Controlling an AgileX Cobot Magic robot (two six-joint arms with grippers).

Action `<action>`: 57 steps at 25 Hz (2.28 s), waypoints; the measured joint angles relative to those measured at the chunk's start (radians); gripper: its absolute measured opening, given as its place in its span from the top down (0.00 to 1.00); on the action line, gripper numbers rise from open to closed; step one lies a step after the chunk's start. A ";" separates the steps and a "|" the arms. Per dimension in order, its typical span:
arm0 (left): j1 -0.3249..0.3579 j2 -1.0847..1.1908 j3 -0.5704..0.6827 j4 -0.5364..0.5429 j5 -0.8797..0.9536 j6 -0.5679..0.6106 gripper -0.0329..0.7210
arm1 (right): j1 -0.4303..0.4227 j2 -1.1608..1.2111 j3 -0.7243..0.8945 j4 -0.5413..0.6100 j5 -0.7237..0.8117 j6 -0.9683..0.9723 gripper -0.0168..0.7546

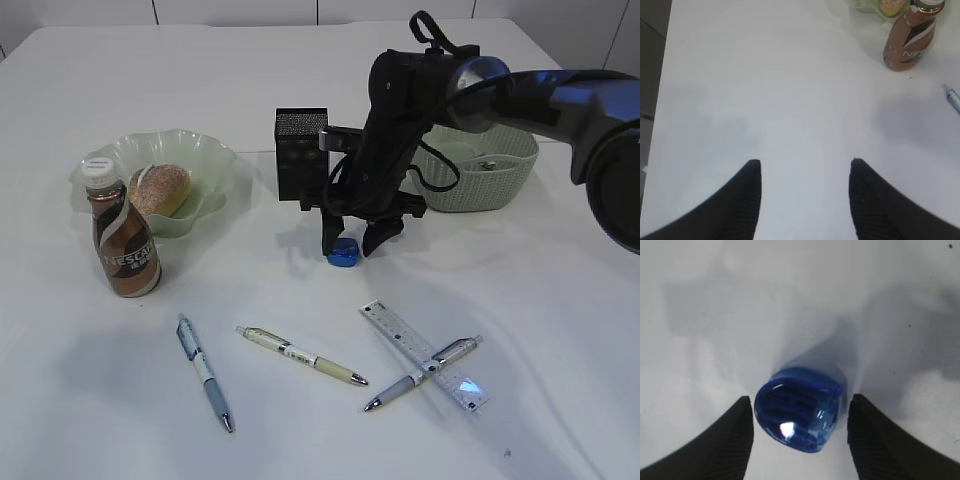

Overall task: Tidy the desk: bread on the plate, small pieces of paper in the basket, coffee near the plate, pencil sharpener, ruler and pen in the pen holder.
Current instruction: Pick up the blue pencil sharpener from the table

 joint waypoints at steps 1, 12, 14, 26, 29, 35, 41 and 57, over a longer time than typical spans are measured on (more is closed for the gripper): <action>0.000 0.000 0.000 0.000 0.000 0.000 0.43 | 0.000 0.002 0.000 0.000 0.000 0.000 0.37; 0.000 0.000 0.000 0.000 0.000 0.000 0.43 | 0.000 0.002 0.000 -0.004 -0.008 0.002 0.37; 0.000 0.000 0.000 0.000 0.000 0.000 0.43 | 0.000 0.002 0.000 -0.004 -0.008 0.002 0.37; 0.000 0.000 0.000 0.000 0.000 0.000 0.43 | 0.000 0.010 0.000 -0.004 -0.015 0.004 0.37; 0.000 0.000 0.000 0.000 0.000 0.000 0.43 | 0.000 0.013 0.000 -0.002 -0.015 0.004 0.37; 0.000 0.000 0.000 0.000 0.000 0.000 0.43 | 0.000 0.015 -0.001 -0.002 -0.015 0.004 0.37; 0.000 0.000 0.000 0.000 0.000 0.000 0.43 | 0.000 0.017 -0.001 -0.001 -0.016 0.004 0.44; 0.000 0.000 0.000 0.000 0.002 0.000 0.43 | 0.000 0.022 -0.116 -0.022 0.083 -0.015 0.45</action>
